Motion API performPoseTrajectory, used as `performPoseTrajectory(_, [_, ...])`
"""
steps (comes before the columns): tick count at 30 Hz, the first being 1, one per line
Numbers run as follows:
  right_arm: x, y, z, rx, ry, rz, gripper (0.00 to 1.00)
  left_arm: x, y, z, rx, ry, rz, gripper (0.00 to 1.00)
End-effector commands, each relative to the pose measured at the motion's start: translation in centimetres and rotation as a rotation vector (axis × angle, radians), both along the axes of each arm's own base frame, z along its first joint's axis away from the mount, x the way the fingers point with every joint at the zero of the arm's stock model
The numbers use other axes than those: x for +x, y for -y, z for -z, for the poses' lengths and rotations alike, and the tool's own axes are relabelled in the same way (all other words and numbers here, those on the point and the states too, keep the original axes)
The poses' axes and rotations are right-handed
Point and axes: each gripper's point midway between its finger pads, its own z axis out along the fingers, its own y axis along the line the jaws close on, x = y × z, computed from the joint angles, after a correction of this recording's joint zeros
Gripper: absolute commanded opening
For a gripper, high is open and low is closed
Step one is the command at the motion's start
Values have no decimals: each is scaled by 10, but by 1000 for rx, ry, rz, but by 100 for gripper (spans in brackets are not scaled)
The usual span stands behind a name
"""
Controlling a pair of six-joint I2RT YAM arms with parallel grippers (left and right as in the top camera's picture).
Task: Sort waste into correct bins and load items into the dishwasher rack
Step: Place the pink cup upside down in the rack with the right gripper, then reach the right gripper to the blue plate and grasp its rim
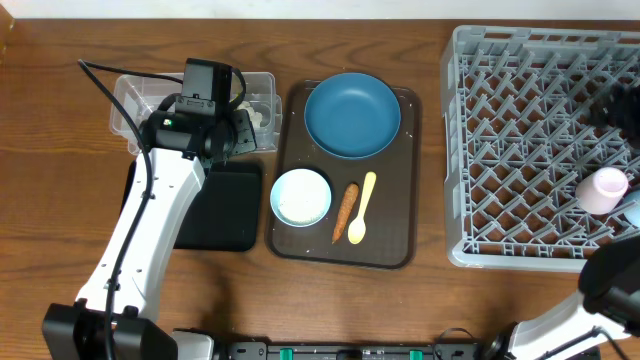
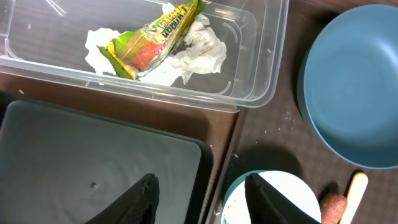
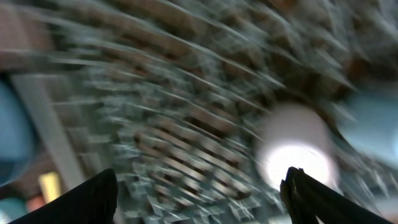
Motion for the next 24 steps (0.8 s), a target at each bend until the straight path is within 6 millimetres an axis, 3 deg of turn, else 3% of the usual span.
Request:
performPoseTrajectory(1, [29,-69,-27,115,168,-257,84,2,-4,-3,14,6,-6,49])
performPoseTrajectory(8, [71,-168,-20,93,237,-515,80,-4,-5,0,19,-20,-6,50])
performPoseTrajectory(12, [94,-218,1,23,239,-612,79,-8,-5,2,22,-39,-6,52])
performPoseTrajectory(17, [116,-267,53,-72,169,-628,74,-12,-6,4,24,-55,-5,52])
performPoseTrajectory(24, [126,-294,131,-186,33,-545,61,-13,-6,4,25,-59,-5,53])
